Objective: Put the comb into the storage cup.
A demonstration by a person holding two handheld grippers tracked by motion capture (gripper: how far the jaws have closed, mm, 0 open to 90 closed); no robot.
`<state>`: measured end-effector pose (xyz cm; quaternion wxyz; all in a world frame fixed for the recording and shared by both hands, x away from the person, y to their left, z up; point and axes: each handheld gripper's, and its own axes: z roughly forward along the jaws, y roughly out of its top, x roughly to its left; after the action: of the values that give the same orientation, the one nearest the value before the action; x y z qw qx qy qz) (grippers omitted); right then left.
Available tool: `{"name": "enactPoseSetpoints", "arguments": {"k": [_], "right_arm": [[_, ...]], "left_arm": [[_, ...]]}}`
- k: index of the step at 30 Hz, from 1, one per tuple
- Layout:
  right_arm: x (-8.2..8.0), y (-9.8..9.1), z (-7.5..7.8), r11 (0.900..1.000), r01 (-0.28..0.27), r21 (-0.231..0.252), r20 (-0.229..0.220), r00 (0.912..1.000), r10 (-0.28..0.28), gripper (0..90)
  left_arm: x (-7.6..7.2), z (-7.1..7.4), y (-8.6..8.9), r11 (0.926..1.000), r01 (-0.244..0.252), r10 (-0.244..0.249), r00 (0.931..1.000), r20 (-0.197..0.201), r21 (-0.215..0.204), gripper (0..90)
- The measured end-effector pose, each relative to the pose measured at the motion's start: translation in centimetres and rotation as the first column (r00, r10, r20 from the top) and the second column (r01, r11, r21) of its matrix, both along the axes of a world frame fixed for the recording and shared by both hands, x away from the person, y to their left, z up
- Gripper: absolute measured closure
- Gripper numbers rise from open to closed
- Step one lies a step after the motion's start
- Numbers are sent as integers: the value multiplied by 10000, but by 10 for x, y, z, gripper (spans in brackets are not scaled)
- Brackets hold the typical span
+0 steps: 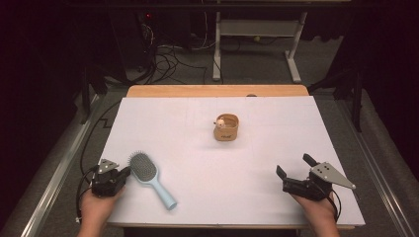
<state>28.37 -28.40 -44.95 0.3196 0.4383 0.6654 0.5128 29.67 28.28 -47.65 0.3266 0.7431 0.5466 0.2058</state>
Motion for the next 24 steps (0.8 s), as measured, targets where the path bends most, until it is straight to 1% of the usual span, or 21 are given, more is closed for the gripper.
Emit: {"name": "enactPoseSetpoints", "arguments": {"k": [1, 4, 14, 19, 22, 23, 24], "right_arm": [[0, 0, 0, 10000, 0, 0, 0, 10000, 0, 2], [0, 0, 0, 10000, 29, 7, -7, 10000, -29, 2], [0, -1, -1, 10000, 8, 0, -6, 10000, -8, 2], [0, -1, -1, 10000, 3, 29, -8, 10000, -3, 2], [1, -1, -1, 10000, 8, 47, -14, 10000, -8, 2], [1, -1, -1, 10000, 10, 56, -21, 10000, -10, 2], [1, -1, -1, 10000, 5, 56, -18, 10000, -5, 2]], "left_arm": [[0, 0, 0, 10000, 0, 0, 10000, 0, 0, 900], [10, 2, -8, 10000, 82, -82, 10000, -7, 44, 900], [31, 2, -24, 9995, 285, -285, 9996, -3, -157, 900], [42, 5, -36, 9986, 520, -520, 9986, 10, -121, 900], [48, 7, -43, 9975, 700, -700, 9975, -1, -26, 900], [50, 7, -46, 9972, 748, -748, 9972, 26, -62, 900], [52, 7, -47, 9967, 778, -777, 9970, 32, -235, 900]]}}
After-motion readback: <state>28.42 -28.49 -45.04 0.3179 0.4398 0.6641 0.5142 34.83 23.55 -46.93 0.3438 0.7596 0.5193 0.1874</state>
